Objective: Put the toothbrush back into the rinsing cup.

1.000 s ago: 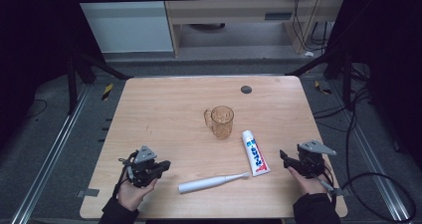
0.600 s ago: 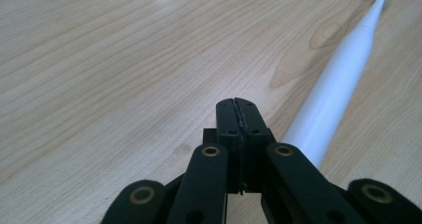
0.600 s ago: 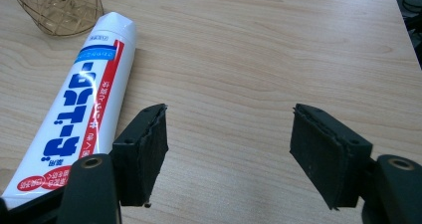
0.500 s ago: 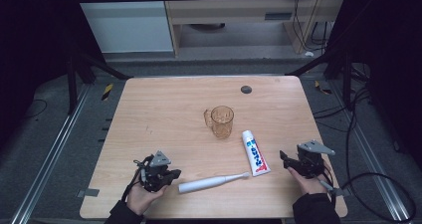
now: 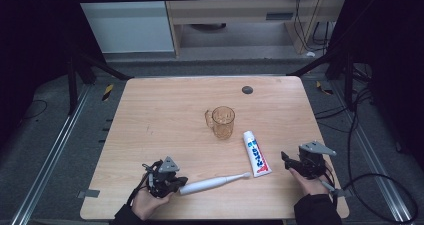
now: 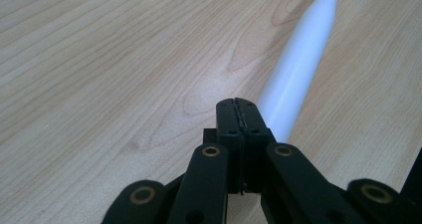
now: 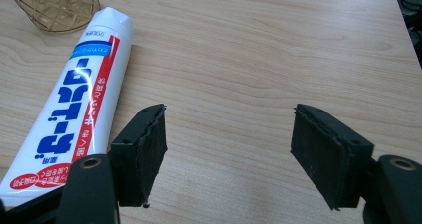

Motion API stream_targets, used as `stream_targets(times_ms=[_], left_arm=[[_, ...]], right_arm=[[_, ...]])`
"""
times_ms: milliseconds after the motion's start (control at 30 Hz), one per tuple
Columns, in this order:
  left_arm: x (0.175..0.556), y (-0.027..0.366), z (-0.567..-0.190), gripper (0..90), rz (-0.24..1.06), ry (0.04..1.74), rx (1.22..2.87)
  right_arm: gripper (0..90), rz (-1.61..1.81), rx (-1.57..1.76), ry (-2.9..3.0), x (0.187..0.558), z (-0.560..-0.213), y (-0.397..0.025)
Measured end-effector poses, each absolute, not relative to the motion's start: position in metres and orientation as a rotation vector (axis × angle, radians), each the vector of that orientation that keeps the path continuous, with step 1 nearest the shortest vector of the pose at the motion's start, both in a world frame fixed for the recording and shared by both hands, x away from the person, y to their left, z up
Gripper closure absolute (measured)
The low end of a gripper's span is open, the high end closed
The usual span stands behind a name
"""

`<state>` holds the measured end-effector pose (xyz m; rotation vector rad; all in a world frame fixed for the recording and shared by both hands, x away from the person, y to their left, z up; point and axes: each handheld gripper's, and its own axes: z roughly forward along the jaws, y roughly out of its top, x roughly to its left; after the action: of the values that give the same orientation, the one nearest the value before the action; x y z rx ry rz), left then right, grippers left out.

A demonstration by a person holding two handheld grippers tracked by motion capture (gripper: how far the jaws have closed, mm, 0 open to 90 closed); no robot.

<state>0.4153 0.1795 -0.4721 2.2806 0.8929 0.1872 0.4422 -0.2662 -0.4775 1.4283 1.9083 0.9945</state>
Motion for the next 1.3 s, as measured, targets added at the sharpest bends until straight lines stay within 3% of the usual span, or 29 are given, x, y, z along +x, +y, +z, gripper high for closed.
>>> stream_targets(times_ms=[467,1033,1300], left_arm=[[0.413,0.178,-0.471,89.0,0.182,0.893,2.281],[0.433,0.166,-0.431,63.2,0.213,0.783,2.339],[0.442,0.147,-0.422,55.1,0.196,0.706,2.388]], right_arm=[[29.8,0.988,1.428,1.907,0.442,-0.478,-0.267],[29.2,0.984,1.436,1.894,0.442,-0.477,-0.270],[29.0,0.992,1.440,1.900,0.443,-0.477,-0.271]])
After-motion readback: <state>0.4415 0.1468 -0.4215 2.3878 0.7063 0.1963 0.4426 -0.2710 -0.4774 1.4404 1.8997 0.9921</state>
